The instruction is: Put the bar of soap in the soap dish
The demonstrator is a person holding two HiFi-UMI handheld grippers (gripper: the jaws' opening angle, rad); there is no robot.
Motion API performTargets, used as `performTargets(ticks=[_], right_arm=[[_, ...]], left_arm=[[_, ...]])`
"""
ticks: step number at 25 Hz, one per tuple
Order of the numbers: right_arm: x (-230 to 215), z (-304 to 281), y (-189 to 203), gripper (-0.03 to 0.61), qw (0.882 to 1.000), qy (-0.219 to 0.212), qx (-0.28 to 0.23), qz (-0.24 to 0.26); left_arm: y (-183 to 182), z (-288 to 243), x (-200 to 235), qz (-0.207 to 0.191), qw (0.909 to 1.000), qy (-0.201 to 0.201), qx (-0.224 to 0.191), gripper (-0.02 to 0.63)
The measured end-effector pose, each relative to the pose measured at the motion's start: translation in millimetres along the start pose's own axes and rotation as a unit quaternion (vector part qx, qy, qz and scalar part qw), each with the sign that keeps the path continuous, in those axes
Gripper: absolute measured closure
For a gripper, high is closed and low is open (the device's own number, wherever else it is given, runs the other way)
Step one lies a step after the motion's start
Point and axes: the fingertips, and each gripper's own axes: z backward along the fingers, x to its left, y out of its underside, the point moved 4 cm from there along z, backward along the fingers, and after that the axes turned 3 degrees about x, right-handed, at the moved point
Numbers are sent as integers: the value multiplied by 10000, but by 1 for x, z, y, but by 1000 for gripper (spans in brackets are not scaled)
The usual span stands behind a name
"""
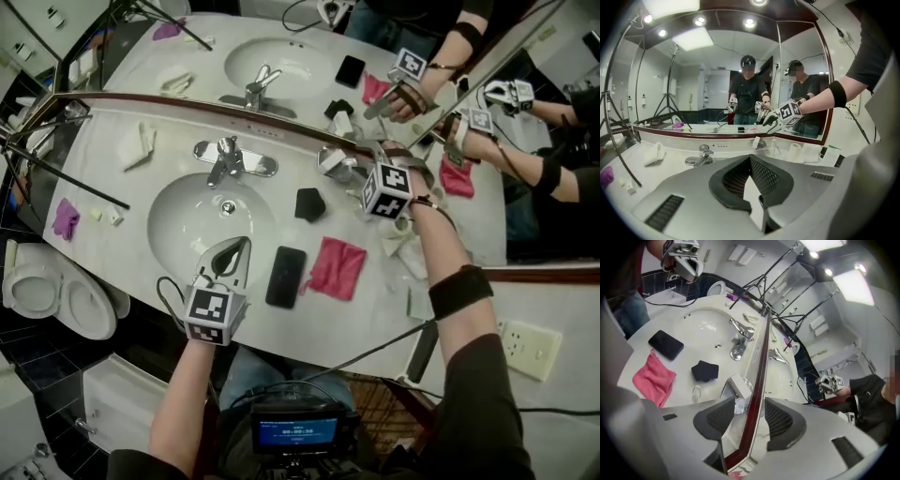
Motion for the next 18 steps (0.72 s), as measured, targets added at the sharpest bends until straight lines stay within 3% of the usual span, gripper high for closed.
performTargets(ticks=[7,18], right_arm=[[8,-33,-27,357,9955,-756,-47,571],[28,-71,-35,363,9849,-1289,260,1123]], left_arm=[[13,0,13,207,9997,-141,71,614],[29,10,43,435,9983,-366,141,614]])
